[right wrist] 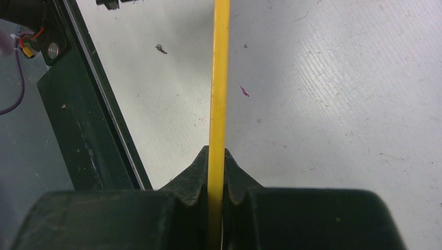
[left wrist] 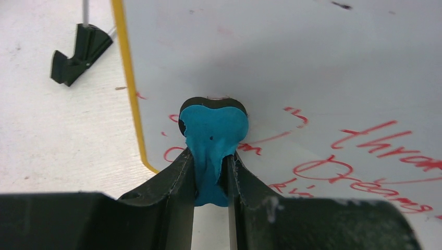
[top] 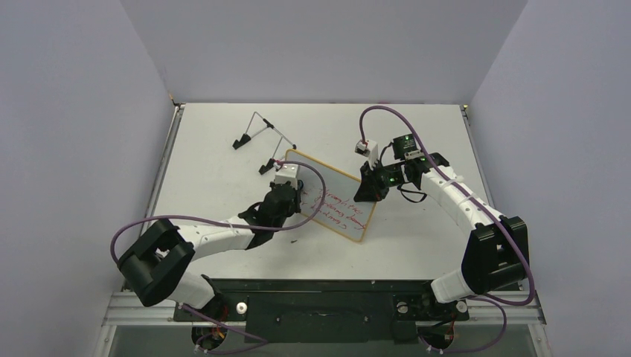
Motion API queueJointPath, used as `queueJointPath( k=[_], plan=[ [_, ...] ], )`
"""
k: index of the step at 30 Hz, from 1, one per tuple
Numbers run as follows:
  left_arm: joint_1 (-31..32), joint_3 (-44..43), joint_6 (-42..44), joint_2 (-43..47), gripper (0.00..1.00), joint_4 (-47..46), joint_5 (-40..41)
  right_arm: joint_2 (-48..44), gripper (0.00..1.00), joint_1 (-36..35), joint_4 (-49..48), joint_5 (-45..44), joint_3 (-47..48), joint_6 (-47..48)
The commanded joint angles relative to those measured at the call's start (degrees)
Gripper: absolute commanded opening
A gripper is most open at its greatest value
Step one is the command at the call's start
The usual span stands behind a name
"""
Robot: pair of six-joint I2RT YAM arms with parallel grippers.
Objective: Erase the whiteboard
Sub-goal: Erase the center of the board with the whiteboard.
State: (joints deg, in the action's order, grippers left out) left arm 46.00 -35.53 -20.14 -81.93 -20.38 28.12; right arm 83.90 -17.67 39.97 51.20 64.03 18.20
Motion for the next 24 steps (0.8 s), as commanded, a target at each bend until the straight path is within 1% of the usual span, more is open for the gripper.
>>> queueJointPath(
  k=[1, 4, 6, 10, 16, 24],
  plan=[
    [3.96, -1.79, 1.92, -1.09, 0.00, -5.89, -3.77, -0.48, 0.00, -0.70, 1.00, 1.07, 0.66, 0.83],
    [6.25, -2.39, 2.23, -1.83, 0.00, -6.96, -4.03, -0.45, 0.00, -0.70, 1.00, 1.06, 0.66, 0.81],
    [6.68, -2.92, 2.14, -2.20, 0.00, -6.95, -3.66, -0.48, 0.00, -0.69, 0.99, 1.09, 0.66, 0.83],
    [6.19, -3.56, 2.09, -1.44, 0.00, -6.11, -1.53, -0.57, 0.00, -0.68, 1.04, 1.15, 0.70, 0.87],
    [5.82, -6.50, 2.74, 1.01, 0.00, -4.14, -3.65, -0.49, 0.00, -0.70, 1.10, 1.27, 0.70, 0.88],
    [5.29, -6.74, 2.13, -0.06, 0.00, -2.67, -2.25, -0.60, 0.00, -0.70, 1.09, 1.27, 0.66, 0.95]
  ],
)
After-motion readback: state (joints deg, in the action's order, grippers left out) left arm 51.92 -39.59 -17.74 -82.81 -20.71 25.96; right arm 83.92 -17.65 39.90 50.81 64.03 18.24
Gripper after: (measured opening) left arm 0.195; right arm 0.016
